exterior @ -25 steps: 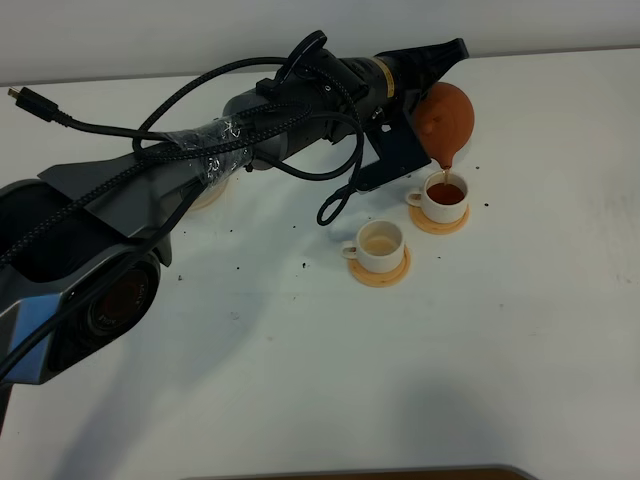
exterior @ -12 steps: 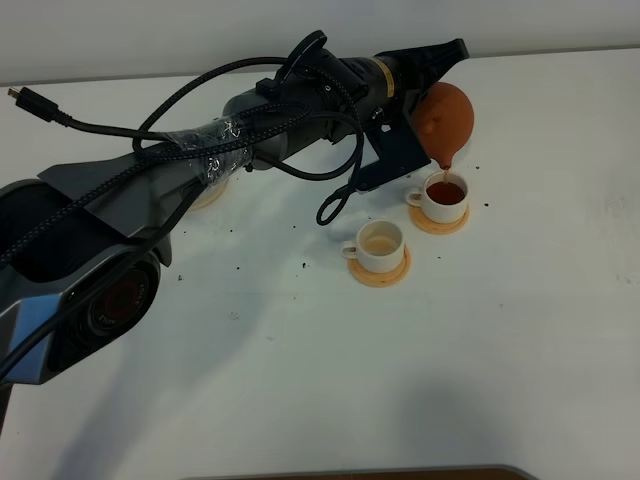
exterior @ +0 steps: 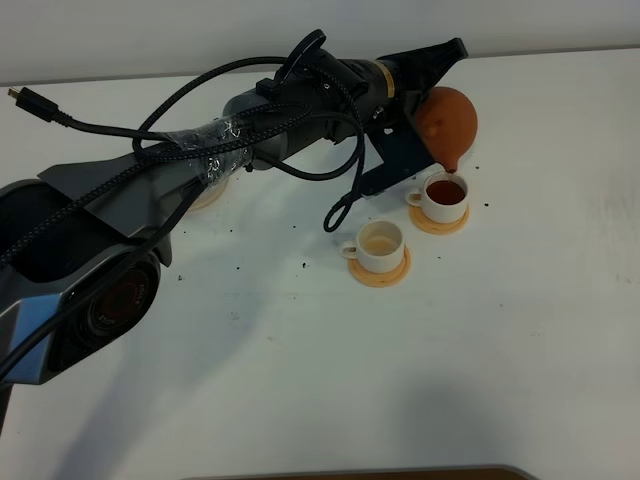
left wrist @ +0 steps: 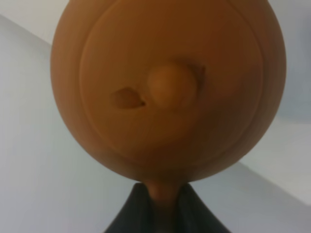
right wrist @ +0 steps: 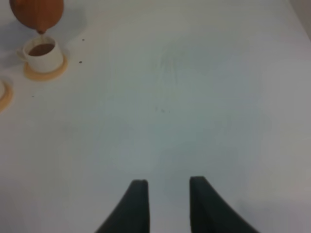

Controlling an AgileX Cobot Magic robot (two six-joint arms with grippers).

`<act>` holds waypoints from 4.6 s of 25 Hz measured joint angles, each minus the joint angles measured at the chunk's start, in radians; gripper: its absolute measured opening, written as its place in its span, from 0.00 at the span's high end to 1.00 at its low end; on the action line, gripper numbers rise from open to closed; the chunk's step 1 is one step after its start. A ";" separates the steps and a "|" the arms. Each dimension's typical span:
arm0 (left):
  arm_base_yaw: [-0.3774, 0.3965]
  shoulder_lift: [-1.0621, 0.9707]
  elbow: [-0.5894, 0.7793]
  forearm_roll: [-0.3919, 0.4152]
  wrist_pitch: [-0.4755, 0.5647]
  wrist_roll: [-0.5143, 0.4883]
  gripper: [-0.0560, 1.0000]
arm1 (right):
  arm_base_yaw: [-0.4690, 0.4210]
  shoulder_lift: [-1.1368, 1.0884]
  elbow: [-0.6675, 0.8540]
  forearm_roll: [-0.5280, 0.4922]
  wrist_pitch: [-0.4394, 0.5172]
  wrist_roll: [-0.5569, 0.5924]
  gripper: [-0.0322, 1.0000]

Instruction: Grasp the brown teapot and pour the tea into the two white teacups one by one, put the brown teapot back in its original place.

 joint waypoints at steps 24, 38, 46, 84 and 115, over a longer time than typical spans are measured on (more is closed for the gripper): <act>0.027 -0.031 0.000 -0.018 0.157 -0.345 0.81 | 0.000 0.000 0.000 0.000 0.000 0.000 0.74; 0.030 -0.127 0.000 0.093 0.613 -0.933 0.81 | 0.000 0.000 0.000 0.000 0.000 0.000 0.74; 0.072 -0.127 0.000 -0.019 0.765 -1.039 0.81 | 0.000 0.000 0.000 0.000 0.000 0.000 0.74; 0.136 -0.322 0.042 -0.143 0.995 -0.966 0.81 | 0.000 0.000 0.000 0.000 0.000 0.000 0.74; 0.100 -0.471 0.727 0.290 0.088 -0.869 0.81 | 0.000 0.000 0.000 0.000 0.000 0.000 0.74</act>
